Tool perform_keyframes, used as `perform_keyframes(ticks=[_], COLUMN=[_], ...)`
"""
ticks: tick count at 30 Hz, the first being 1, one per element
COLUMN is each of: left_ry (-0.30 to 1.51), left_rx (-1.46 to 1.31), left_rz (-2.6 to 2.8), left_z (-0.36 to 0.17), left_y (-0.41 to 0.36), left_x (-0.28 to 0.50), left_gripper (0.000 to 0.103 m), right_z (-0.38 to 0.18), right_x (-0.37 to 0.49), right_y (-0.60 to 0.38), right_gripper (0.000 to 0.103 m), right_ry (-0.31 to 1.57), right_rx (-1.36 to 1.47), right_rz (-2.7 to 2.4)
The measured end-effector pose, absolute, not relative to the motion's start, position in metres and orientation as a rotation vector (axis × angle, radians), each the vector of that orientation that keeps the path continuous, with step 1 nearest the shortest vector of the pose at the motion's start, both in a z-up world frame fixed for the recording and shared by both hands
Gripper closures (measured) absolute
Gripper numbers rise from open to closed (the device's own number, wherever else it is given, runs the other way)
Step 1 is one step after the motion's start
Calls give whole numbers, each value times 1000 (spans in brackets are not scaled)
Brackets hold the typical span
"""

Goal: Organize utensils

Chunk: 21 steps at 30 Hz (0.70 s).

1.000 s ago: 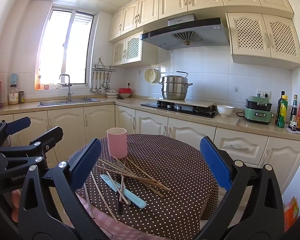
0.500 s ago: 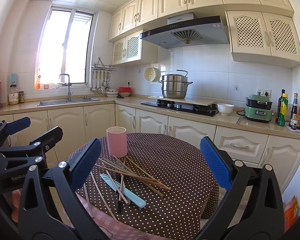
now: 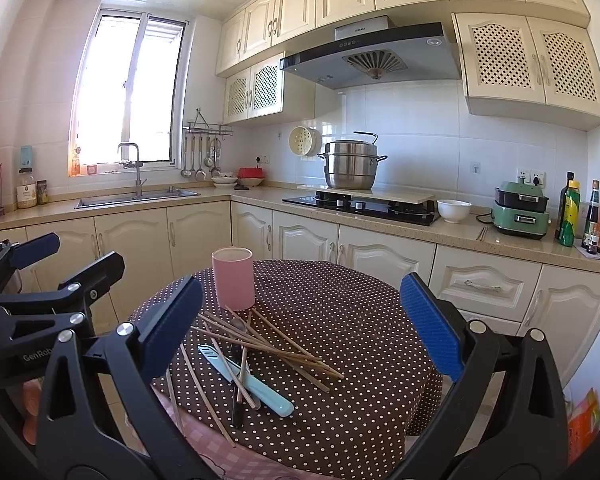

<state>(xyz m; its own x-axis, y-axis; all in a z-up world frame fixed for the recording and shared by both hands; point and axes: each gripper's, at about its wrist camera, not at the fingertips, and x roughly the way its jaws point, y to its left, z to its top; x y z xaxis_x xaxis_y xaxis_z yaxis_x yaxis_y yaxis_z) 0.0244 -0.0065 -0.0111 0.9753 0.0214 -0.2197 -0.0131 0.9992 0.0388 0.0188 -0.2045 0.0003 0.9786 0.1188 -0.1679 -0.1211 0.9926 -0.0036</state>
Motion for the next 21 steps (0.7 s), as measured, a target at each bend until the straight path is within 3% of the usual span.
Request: perform_keyframes(ticks=[12, 21], left_ry=[245, 359], left_rx=[49, 47], left_rz=[34, 76], left_z=[-11, -25], left_y=[-3, 8], left_x=[47, 87], left_gripper=[9, 9], right_z=[-2, -18], right_x=[40, 86], right_y=[-202, -191], right_gripper=[6, 6], right_ry=[194, 298], right_rx=[-8, -3], right_rz=[133, 191])
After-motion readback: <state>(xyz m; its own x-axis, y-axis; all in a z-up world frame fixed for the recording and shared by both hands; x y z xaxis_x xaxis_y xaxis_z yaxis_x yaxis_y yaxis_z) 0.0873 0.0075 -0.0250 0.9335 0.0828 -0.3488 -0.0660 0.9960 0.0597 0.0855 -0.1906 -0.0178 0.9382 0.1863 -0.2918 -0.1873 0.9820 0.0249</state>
